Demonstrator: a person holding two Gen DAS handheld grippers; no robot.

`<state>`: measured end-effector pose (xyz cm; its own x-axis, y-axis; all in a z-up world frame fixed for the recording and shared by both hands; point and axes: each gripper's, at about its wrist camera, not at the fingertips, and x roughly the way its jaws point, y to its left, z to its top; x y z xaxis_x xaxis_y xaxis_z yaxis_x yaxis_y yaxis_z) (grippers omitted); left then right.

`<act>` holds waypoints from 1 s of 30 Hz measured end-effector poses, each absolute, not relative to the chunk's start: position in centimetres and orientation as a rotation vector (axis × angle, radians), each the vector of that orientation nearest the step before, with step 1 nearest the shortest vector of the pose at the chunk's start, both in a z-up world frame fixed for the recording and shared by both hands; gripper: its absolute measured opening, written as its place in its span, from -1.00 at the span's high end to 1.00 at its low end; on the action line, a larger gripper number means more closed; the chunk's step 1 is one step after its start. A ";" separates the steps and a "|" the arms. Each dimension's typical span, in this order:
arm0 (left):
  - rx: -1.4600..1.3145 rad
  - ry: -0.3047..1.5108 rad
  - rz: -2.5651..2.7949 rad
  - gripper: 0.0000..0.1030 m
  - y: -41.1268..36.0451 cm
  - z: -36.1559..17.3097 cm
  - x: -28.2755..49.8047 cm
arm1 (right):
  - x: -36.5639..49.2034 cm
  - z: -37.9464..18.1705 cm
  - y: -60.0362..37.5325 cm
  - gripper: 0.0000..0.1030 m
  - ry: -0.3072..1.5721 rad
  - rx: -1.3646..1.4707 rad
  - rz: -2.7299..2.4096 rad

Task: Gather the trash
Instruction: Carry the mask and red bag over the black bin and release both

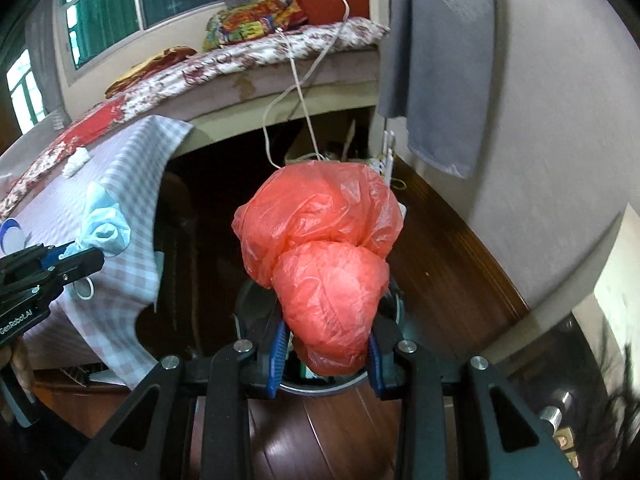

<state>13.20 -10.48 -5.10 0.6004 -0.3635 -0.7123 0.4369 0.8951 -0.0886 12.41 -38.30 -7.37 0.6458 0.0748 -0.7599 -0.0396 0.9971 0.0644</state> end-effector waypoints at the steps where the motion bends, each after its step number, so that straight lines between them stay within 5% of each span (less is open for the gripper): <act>1: 0.103 0.807 -0.469 0.51 -10.7 -5.2 13.3 | 12.4 -7.8 -38.6 0.32 0.875 0.043 0.060; 24: 0.140 1.047 -0.594 0.45 -17.8 -14.7 19.3 | 18.3 -19.1 -39.0 0.30 1.127 -0.045 0.105; 26: 0.145 1.066 -0.574 -0.02 -17.9 -15.5 19.6 | 18.9 -20.2 -39.0 0.08 1.159 -0.052 0.126; 27: 0.156 1.073 -0.524 -0.46 -17.8 -15.8 19.9 | 19.3 -21.0 -38.9 -0.38 1.188 -0.061 0.128; 30: 0.152 1.067 -0.479 -0.86 -17.4 -15.5 20.0 | 19.7 -22.4 -39.6 -0.75 1.200 -0.110 0.049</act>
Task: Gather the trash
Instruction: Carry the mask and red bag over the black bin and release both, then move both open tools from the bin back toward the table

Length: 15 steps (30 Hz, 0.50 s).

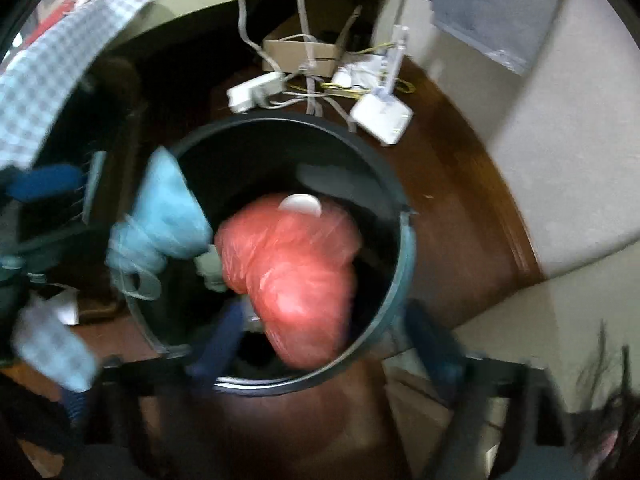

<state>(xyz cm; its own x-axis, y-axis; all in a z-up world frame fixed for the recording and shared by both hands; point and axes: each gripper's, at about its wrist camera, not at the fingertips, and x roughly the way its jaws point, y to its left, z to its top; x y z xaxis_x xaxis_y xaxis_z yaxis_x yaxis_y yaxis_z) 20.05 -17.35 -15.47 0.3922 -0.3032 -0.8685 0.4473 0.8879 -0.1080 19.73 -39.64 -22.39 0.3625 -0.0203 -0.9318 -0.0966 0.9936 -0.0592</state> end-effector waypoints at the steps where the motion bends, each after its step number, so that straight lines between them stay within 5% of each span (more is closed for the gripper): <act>1: 0.156 1.073 -0.467 -0.97 -17.2 -15.4 20.1 | 19.6 -22.5 -40.0 -0.80 1.209 -0.104 0.029; 6: 0.175 1.051 -0.419 -0.98 -16.3 -15.1 19.8 | 19.0 -21.2 -40.9 -1.00 1.186 -0.092 -0.011; 15: 0.182 0.992 -0.395 -0.98 -15.5 -12.9 19.2 | 18.9 -18.0 -40.2 -1.00 1.110 -0.093 -0.026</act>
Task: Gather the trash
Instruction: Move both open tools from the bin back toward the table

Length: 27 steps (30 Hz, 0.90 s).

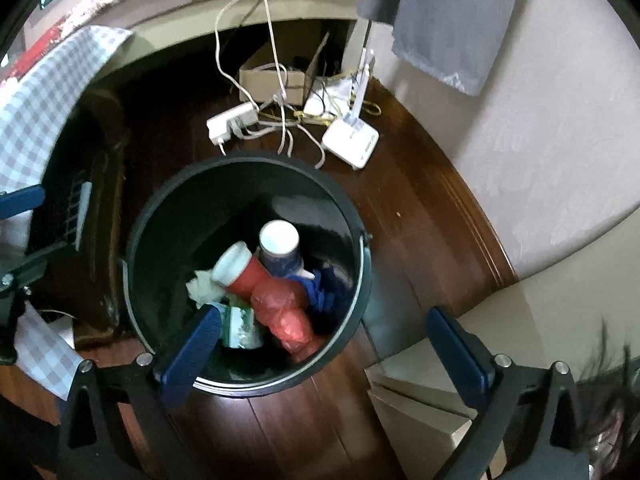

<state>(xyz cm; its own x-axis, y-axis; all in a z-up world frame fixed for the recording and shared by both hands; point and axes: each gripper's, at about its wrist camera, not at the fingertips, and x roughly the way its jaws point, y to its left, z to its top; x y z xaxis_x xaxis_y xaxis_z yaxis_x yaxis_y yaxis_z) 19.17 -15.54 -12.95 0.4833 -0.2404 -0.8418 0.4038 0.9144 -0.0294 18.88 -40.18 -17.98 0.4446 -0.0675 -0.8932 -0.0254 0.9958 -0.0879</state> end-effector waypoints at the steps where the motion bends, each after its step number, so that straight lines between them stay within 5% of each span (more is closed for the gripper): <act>1: 0.184 0.968 -0.388 -0.98 -15.3 -12.1 19.0 | 18.8 -17.4 -40.0 -1.00 1.100 -0.094 -0.029; 27: 0.103 0.705 -0.228 -0.98 -5.1 -1.5 15.5 | 18.4 -5.8 -30.7 -1.00 0.854 -0.109 0.091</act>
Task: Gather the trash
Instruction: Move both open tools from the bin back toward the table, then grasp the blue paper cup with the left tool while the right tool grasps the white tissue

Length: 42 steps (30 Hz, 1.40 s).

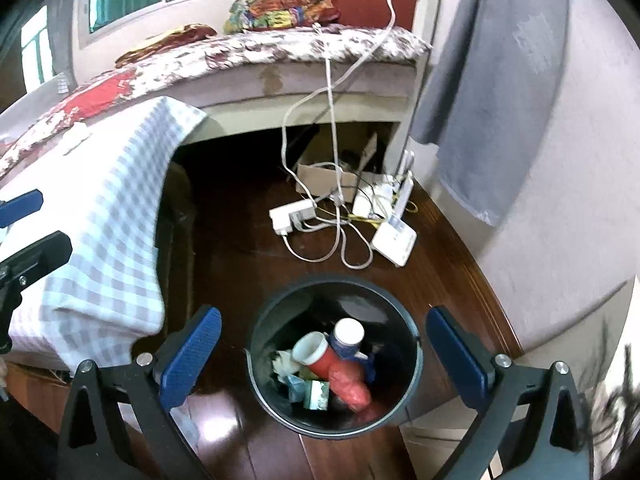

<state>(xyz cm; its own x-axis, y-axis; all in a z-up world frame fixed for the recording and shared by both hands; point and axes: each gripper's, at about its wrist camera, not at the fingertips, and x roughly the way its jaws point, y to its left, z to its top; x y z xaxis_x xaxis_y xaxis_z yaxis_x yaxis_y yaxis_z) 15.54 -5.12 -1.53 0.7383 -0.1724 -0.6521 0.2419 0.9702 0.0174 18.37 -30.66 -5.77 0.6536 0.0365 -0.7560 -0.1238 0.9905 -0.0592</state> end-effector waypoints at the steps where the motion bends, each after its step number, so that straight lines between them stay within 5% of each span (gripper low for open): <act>1: 0.099 0.700 -0.225 -0.98 -4.7 -1.4 15.4 | 18.3 -5.5 -30.2 -1.00 0.848 -0.112 0.099; 30: -0.065 0.591 0.413 -0.98 26.0 -0.6 5.7 | 19.1 -2.2 0.1 -1.00 0.771 -0.305 0.539; 42: -0.003 0.712 0.284 -0.97 30.6 -5.0 10.7 | 21.1 -4.6 9.2 -1.00 0.823 -0.335 0.616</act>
